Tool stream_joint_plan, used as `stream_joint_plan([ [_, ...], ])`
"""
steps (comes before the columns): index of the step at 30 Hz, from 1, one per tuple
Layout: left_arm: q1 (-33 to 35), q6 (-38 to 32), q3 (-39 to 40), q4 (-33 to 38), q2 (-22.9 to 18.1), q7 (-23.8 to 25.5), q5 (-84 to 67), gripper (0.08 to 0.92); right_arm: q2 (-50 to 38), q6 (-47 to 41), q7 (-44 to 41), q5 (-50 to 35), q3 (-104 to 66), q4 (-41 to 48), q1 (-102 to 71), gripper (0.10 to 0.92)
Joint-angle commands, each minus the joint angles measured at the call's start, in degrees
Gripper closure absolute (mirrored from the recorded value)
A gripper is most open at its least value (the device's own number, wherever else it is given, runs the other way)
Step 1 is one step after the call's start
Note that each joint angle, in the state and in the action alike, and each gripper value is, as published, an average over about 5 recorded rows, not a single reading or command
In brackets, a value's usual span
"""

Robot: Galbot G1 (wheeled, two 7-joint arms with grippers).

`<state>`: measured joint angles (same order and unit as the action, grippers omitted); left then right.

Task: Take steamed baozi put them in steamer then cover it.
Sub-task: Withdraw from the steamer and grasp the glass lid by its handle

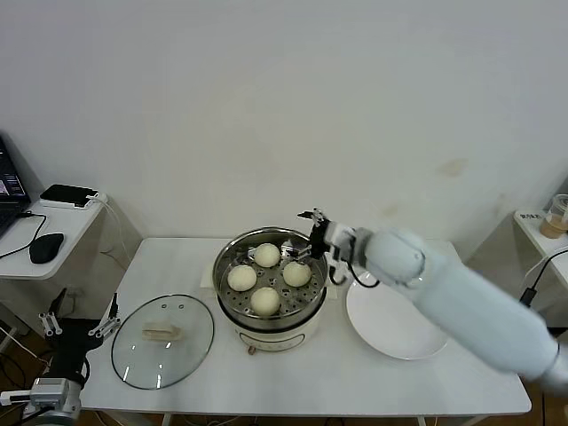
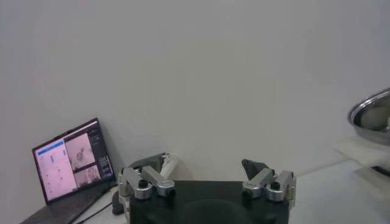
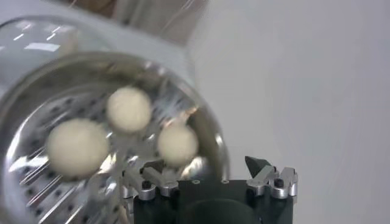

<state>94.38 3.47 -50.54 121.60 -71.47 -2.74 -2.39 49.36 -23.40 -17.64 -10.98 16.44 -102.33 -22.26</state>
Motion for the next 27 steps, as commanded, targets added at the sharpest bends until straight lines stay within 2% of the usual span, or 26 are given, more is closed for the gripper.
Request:
stream_joint_plan([
  [1,0.17,-1.83,1.9,-1.07,-1.18,-0.3,1.13,0.177,12.95,31.77,10.38,10.57,-47.32,-4.3,-46.09,0.203],
  [6,0.09,-3.06,4.61,-2.69,-2.03,-0.99,5.5,0.177,24.42,39.73,5.79,5.36,-59.73,-2.0,-53.17,0.203],
  [11,0.27,-3.06,5.6,-4.63,-1.67,-3.2,17.4,0.177,30.3,37.32,4.99,1.36,-64.96,-4.46,-59.2,0.203],
  [15,0.7,-3.38,4.16,-7.27,1.18,-3.93,38.99,0.177,31.68,34.4,6.24,2.09,-67.19,-5.97,-64.2,0.203],
  [19,3.27,-5.21,3.55,-8.61,4.15,-4.82,53.99,0.177,32.34,31.87,7.64,2.56,-69.45,-7.25,-67.83,0.203],
  [27,9.3,-7.77,3.47,-11.03,5.51,-9.41,72.17,0.177,33.89,29.63,10.95,4.8,-70.0,-5.78,-68.29,0.203],
])
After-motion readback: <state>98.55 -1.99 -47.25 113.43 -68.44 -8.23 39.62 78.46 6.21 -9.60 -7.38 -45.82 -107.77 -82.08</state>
